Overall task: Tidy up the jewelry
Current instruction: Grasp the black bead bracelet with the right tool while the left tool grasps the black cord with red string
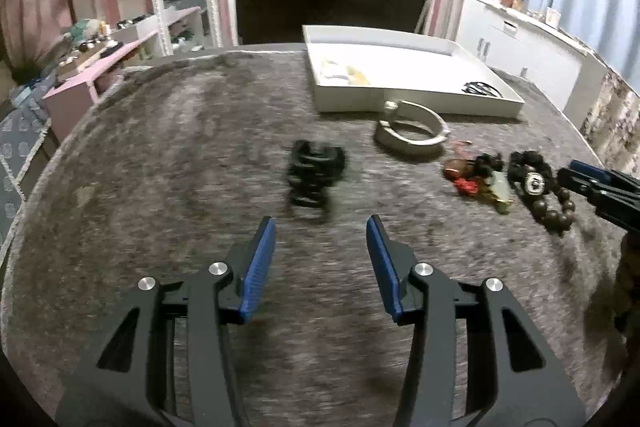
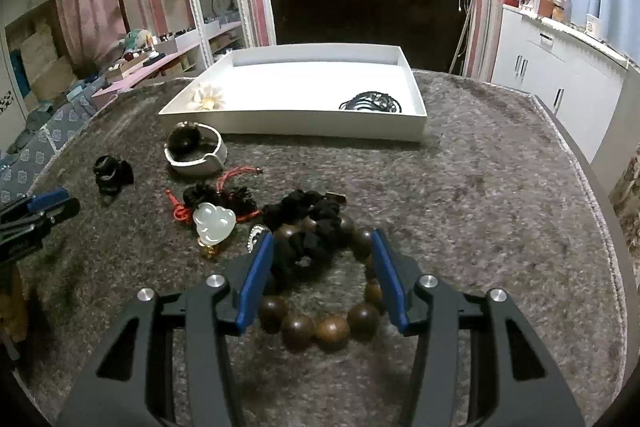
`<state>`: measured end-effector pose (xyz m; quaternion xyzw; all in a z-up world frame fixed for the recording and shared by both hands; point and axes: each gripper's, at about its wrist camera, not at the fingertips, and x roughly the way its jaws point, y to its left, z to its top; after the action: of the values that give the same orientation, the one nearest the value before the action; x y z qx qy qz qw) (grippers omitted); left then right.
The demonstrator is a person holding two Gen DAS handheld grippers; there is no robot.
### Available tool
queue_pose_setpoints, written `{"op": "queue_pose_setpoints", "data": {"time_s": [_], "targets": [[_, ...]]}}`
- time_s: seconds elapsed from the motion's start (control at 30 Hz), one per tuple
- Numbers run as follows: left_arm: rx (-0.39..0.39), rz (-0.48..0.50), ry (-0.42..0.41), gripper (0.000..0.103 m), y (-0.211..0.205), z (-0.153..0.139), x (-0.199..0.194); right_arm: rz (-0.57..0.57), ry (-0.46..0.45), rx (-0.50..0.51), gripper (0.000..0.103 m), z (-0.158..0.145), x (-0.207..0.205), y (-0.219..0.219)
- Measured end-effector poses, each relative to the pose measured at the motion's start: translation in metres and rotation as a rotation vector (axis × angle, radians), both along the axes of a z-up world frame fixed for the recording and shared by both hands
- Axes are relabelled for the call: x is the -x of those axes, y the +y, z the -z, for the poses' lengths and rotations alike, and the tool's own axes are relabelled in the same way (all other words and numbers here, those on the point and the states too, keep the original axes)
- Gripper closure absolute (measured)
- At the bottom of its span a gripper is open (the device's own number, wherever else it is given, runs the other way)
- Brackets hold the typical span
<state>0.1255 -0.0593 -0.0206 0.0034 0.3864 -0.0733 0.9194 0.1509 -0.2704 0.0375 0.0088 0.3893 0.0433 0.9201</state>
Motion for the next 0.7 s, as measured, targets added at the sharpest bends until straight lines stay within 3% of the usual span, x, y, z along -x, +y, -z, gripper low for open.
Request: {"op": "queue_pose_setpoints", "data": {"time_s": [0.1, 0.17, 0.37, 0.5, 0.7], "targets": [[0.016, 0.029, 0.003, 0.055, -0.022, -0.001, -0.004, -0.001, 0.011, -0.001, 0.053, 0.004, -0.004, 0.0], [0.017, 0.057, 0.009, 0.055, -0.039, 0.001, -0.009, 0.001, 0.019, -0.004, 0.061, 0.008, -0.007, -0.001], [0.04, 0.13, -0.008, 0.055, -0.081, -0.002, -0.023, 0.003, 0.024, -0.019, 0.063, 0.012, -0.01, -0.006], [0.031, 0.131, -0.021, 0.055, -0.097, -0.001, -0.032, -0.01, 0.036, -0.014, 0.07, 0.014, -0.014, -0.005], [0.039, 0.14, -0.015, 0.055, -0.111, 0.004, -0.043, -0.032, 0.056, -0.014, 0.07, 0.018, -0.023, -0.003]]}}
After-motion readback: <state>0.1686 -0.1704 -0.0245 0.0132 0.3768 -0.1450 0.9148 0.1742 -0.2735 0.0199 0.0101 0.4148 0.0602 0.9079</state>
